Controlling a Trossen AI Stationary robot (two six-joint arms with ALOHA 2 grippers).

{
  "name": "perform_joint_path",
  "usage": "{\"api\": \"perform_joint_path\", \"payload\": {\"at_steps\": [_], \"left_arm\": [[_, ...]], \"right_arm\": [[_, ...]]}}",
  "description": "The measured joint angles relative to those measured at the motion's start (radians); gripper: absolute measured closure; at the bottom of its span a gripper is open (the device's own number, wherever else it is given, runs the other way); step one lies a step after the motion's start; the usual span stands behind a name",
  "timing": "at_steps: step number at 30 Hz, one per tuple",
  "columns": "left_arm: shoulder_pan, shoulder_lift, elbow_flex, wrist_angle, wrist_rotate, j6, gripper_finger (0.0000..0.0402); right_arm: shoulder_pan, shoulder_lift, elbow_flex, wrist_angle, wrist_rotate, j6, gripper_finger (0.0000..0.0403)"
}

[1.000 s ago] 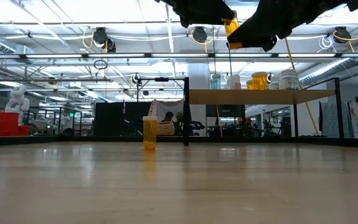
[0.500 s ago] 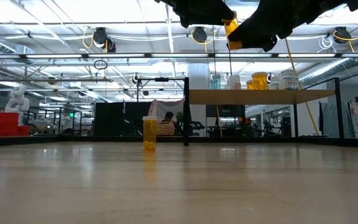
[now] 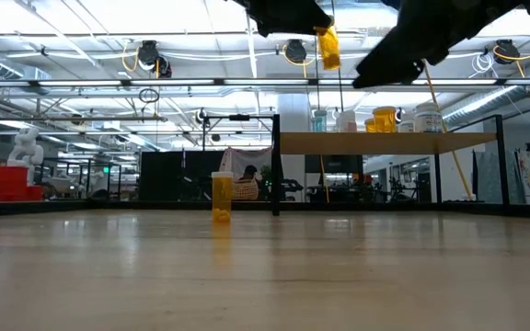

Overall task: Pick and place medicine bottles onto shelf by color
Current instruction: Put the bottom small orange pill bottle on the shelf

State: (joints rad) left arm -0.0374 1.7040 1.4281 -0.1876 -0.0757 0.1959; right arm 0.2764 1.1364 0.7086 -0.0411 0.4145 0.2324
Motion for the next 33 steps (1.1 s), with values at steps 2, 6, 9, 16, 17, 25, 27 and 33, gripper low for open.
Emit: {"api": "perform_joint_path", "payload": {"at_steps": [2,6,9,16,17,25,27,33], "left_arm": [[0.013,-0.019,0.0,-0.011,0.0,0.017,0.0277],[0.057,-0.061,0.0,-0.017,-0.003,0.043,0.0277],[0.105,-0.082,0.0,-0.03,-0.017,0.054,0.0277],[0.242,-0.104,0.0,-0.019,-0.037,0.054,0.0277],[0.262,-0.103,0.0,-0.02,-0.037,0.054,0.0277],[0.382,-0.103,0.003,-0.013,-0.035,0.056,0.0277],[0.402,-0.103,0.003,0.007,-0.024,0.06,0.0277],[0.439,-0.102,0.032,0.01,-0.021,0.065,0.0277]], "right_arm": [[0.0,-0.025,-0.001,-0.053,0.0,0.022,0.0154],[0.005,-0.085,-0.001,-0.15,-0.001,0.059,0.0154],[0.022,-0.119,-0.001,-0.197,0.0,0.07,0.0154],[0.047,-0.157,-0.001,-0.227,0.001,0.062,0.0154],[0.047,-0.159,-0.001,-0.228,0.001,0.062,0.0154],[0.047,-0.159,-0.001,-0.227,0.003,0.043,0.0154],[0.046,-0.159,-0.001,-0.225,0.003,0.039,0.0154],[0.046,-0.159,-0.001,-0.218,0.003,0.033,0.0154]]}}
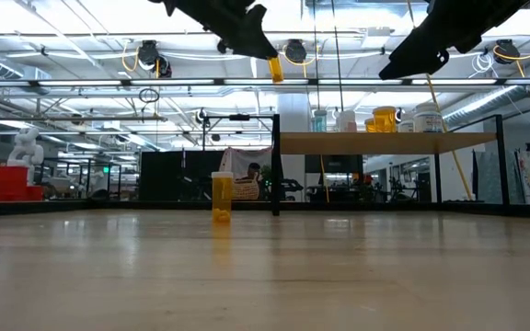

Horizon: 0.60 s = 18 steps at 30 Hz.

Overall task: Pick and place medicine bottles onto shelf by color
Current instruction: Put the bottom small orange pill bottle on the shelf

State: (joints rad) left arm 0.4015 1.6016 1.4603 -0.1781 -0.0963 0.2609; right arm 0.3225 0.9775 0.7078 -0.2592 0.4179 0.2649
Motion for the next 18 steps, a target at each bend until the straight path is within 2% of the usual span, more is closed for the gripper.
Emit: {"api": "perform_joint_path", "payload": {"at_steps": [7,13,18], "left_arm": [[0.034,0.0,0.026,0.014,0.002,0.009,0.0277],[0.054,0.022,0.067,0.006,0.019,0.012,0.0277],[0.075,0.091,0.135,-0.013,0.046,0.02,0.0277]], "right_arm": [[-0.001,0.0,0.0,0.0,0.055,-0.009,0.0154],[-0.004,0.0,0.0,0.006,0.059,-0.016,0.0154],[-0.022,0.0,0.0,0.019,0.058,-0.024,0.0154]]}}
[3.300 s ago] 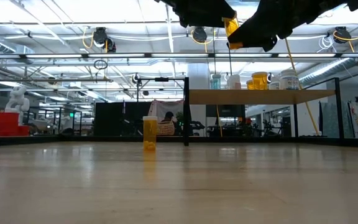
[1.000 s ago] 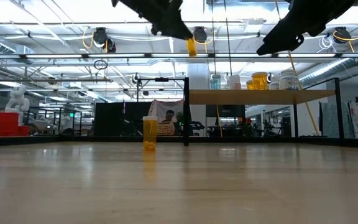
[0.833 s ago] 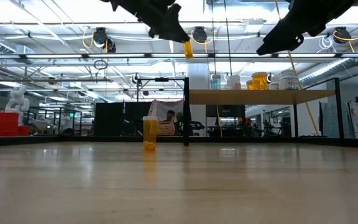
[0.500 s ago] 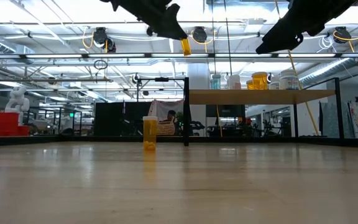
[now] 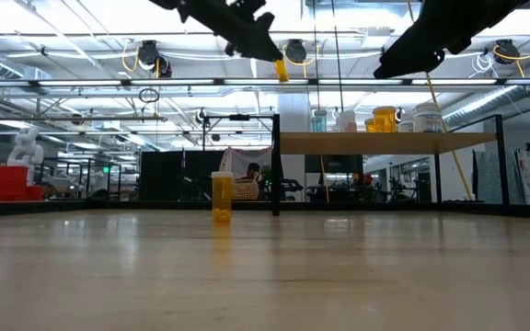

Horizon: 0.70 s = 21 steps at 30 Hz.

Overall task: Pick and place medicine bottles onto shelf by color
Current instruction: Put the bottom small orange pill bottle on the shelf

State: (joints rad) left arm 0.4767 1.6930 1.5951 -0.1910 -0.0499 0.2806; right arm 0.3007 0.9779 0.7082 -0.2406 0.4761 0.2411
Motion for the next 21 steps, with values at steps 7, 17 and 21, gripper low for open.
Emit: {"api": "perform_joint_path", "payload": {"at_steps": [7,17,21], "left_arm": [[0.04,0.112,0.051,-0.028,0.074,-0.005,0.0277],[0.087,0.225,0.052,-0.023,0.137,-0.024,0.0277],[0.09,0.257,0.052,-0.022,0.168,-0.021,0.0277]], "right_arm": [[-0.009,0.0,0.0,0.013,-0.006,-0.021,0.0154],[-0.009,0.0,0.0,0.007,-0.008,-0.022,0.0154],[-0.009,0.0,0.0,0.004,-0.008,-0.022,0.0154]]}}
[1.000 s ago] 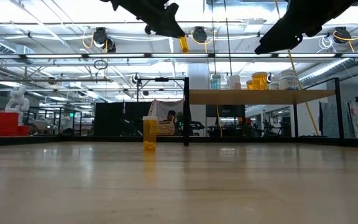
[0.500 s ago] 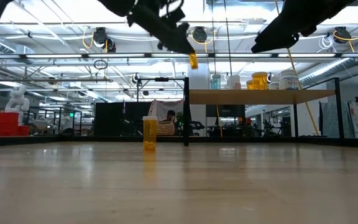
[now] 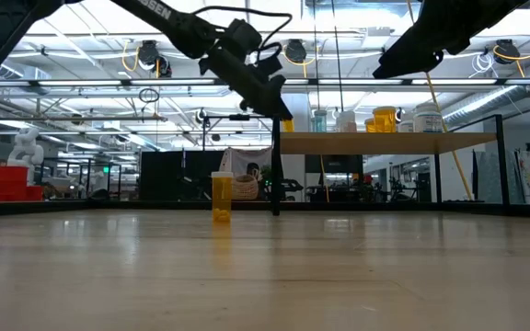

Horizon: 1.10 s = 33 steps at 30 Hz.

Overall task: Pick and place medicine bottles onto shelf by color
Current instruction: Put the bottom small orange pill bottle on the shelf, then put the small orange pill bottle on the shelf aligned with the other small orange pill bottle

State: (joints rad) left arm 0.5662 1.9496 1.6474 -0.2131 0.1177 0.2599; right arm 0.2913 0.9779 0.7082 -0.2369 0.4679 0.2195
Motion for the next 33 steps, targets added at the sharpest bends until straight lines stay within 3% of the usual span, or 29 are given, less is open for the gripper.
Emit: {"api": "perform_joint_path", "payload": {"at_steps": [24,33], "left_arm": [[-0.017,0.022,0.001,0.008,0.016,0.05,0.0274],[-0.018,0.024,0.0,0.006,0.012,0.048,0.0176]], "right_arm": [[0.0,0.0,0.0,0.0,-0.001,0.0,0.0154],[0.0,0.0,0.0,0.0,-0.001,0.0,0.0154]]}}
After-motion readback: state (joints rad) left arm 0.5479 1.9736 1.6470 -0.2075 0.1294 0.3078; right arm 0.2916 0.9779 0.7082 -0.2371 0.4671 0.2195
